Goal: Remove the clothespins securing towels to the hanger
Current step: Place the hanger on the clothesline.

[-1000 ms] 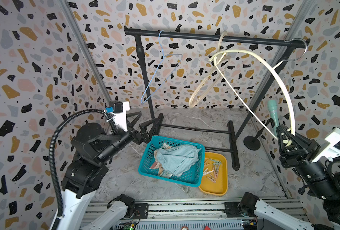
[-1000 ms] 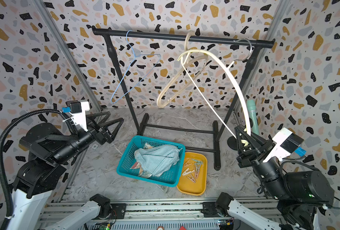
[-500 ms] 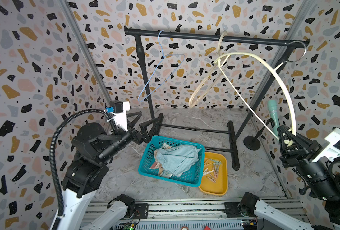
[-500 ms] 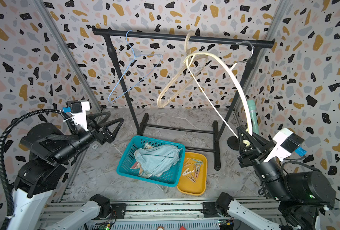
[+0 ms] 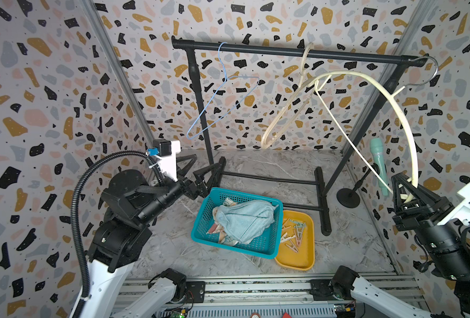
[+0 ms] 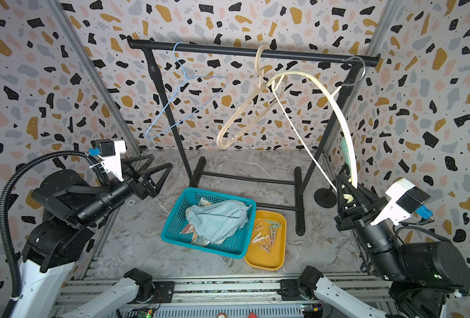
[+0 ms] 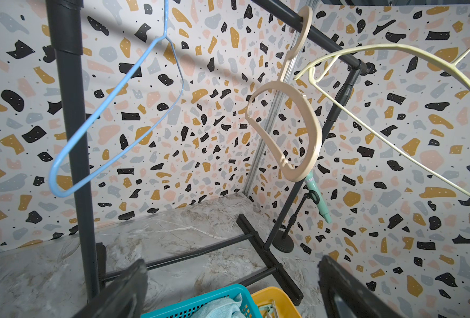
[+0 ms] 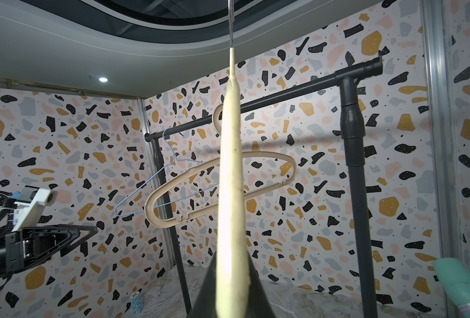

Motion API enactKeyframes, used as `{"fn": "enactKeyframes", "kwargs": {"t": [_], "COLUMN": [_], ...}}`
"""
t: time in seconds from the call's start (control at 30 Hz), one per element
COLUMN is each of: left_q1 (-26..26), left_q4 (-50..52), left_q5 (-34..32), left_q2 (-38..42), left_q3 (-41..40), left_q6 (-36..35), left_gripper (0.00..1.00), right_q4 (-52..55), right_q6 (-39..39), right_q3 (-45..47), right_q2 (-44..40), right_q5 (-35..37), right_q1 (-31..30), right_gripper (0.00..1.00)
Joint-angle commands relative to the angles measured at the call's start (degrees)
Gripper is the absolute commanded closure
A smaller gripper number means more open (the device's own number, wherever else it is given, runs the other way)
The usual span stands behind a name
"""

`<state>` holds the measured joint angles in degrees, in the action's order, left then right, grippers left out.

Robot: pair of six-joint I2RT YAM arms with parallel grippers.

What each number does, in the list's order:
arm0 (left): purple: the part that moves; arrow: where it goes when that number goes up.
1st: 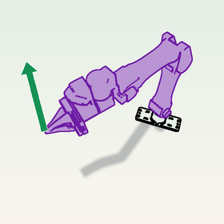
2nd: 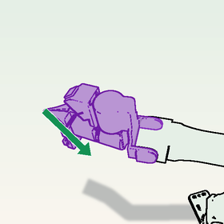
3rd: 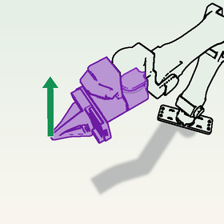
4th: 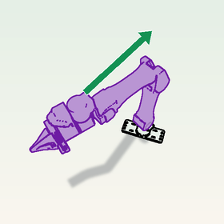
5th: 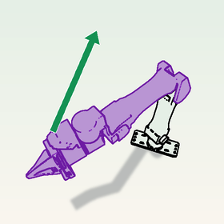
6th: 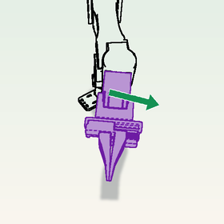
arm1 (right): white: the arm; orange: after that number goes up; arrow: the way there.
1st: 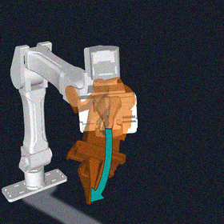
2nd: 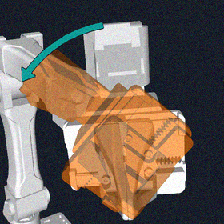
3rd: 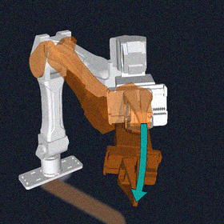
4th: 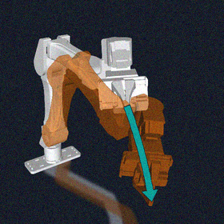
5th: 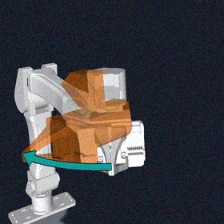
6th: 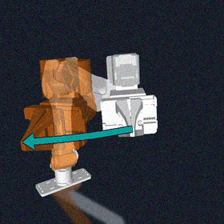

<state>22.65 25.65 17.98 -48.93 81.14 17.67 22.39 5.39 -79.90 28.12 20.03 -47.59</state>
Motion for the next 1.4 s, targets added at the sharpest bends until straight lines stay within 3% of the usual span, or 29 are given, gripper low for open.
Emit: {"fn": "enactKeyframes", "kwargs": {"t": [0.0,0.4,1.37], "left_q1": [-0.2,-0.2,-0.2], "left_q4": [-2.5,-1.3,-2.3], "left_q5": [0.6,-3.0,-3.2], "left_q2": [0.3,-0.3,-0.8], "left_q3": [-0.3,-0.6,-2.0], "left_q6": [0.5,-0.2,-1.1], "left_gripper": [0.03,0.03,0.03], "right_q4": [-2.6,-7.6,-20.9], "right_q6": [-0.8,-2.9,-11.7], "right_q3": [-2.0,1.4,1.5], "right_q2": [0.6,6.9,17.6], "right_q5": [1.4,8.7,23.0], "right_q1": [0.5,0.9,0.9], "right_gripper": [1.0,1.0,1.0]}}
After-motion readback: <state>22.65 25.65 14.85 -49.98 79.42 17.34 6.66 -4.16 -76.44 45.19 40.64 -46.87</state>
